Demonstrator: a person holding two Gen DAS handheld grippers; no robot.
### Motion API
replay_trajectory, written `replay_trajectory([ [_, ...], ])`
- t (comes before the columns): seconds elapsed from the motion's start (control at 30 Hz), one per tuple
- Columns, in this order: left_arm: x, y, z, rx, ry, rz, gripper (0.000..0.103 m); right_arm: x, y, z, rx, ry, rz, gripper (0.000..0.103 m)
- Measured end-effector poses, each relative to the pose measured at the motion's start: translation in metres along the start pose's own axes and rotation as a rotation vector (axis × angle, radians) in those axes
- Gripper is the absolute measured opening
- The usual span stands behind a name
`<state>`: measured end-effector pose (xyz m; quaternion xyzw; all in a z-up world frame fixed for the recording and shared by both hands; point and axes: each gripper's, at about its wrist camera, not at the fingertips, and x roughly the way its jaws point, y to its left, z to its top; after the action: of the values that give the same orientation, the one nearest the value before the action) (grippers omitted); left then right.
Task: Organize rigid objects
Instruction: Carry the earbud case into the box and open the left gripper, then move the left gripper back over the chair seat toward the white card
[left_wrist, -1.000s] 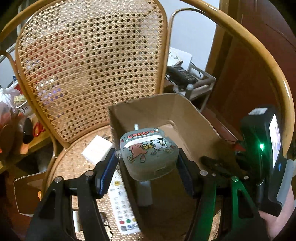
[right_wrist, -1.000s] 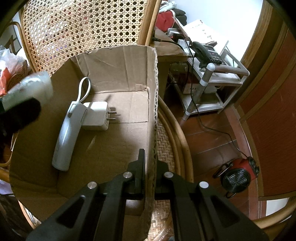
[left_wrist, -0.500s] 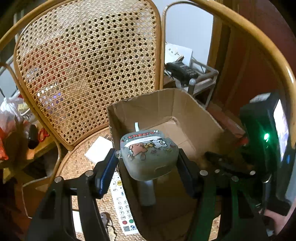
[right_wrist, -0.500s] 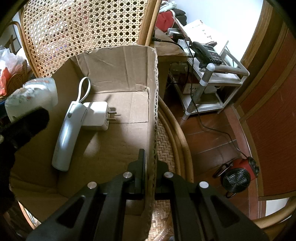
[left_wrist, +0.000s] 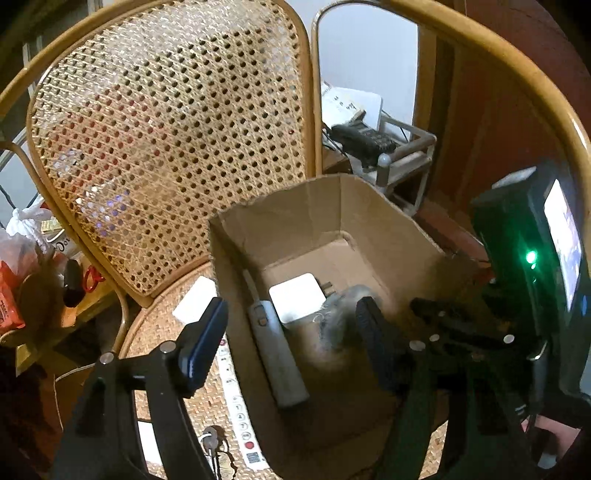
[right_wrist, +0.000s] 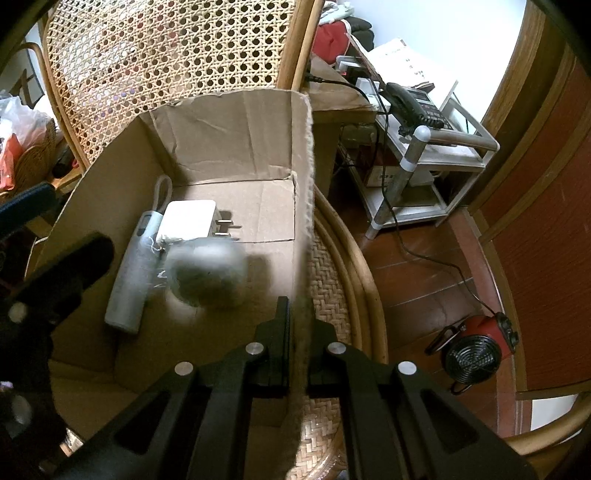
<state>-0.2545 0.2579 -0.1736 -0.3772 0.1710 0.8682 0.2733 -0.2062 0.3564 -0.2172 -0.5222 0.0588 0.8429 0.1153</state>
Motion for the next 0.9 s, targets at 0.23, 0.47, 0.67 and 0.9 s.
replay_trajectory([
  [0.23, -0.021, 0.035, 0.005, -0.071, -0.063, 0.032, 0.088, 0.000, 0.000, 0.000, -0.002, 0.000, 0.000, 0.006],
  [0.47, -0.020, 0.093, -0.007, -0.167, -0.029, 0.102, 0.094, 0.000, -0.001, -0.001, -0.008, 0.000, -0.002, 0.006],
  [0.67, -0.003, 0.105, -0.033, -0.181, 0.041, 0.094, 0.094, 0.001, -0.002, -0.001, -0.008, 0.002, -0.005, 0.006],
  [0.9, 0.011, 0.108, -0.053, -0.197, 0.095, 0.085, 0.094, 0.002, -0.005, -0.001, -0.009, 0.005, -0.006, 0.006],
])
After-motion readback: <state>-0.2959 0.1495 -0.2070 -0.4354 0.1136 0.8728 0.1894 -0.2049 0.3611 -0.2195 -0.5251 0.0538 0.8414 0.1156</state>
